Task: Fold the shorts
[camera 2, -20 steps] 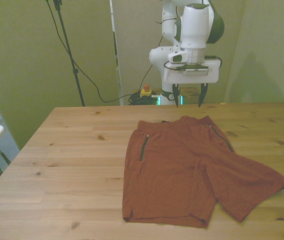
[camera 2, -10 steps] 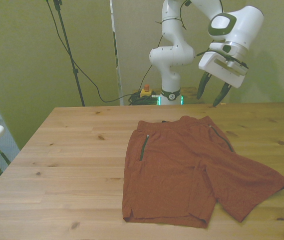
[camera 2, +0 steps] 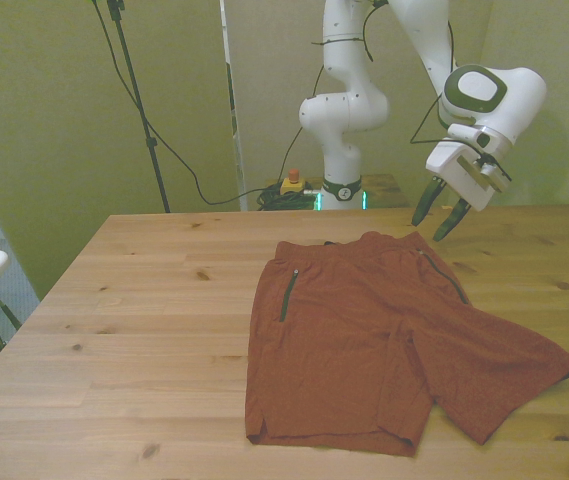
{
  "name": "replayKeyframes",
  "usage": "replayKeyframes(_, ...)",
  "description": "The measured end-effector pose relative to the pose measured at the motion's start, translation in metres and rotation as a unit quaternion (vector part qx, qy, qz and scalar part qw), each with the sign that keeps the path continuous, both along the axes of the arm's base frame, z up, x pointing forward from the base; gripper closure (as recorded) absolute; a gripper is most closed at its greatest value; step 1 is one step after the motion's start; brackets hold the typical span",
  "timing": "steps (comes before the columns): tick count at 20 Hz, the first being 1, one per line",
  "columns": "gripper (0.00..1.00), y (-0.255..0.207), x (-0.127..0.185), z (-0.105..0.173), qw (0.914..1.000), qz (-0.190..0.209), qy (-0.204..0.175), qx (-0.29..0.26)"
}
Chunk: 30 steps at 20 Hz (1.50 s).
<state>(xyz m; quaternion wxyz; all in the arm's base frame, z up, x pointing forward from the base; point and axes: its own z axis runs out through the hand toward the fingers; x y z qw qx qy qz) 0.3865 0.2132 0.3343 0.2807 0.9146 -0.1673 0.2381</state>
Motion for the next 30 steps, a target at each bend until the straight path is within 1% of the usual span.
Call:
replayKeyframes(5, 0.0, -0.005, 0.008, -0.012, 0.9996, -0.009, 0.006, -0.027)
replayKeyframes(12, 0.0, -0.036, 0.025, -0.012, 0.9982, -0.053, 0.002, -0.028)
replayKeyframes(13, 1.0, -0.04, 0.026, -0.012, 0.9979, -0.058, 0.001, -0.028)
replayKeyframes(19, 1.0, -0.051, 0.035, -0.012, 0.9972, -0.07, -0.003, -0.027)
replayKeyframes(30, 1.0, -0.056, 0.043, -0.022, 0.9967, -0.077, 0.006, -0.024)
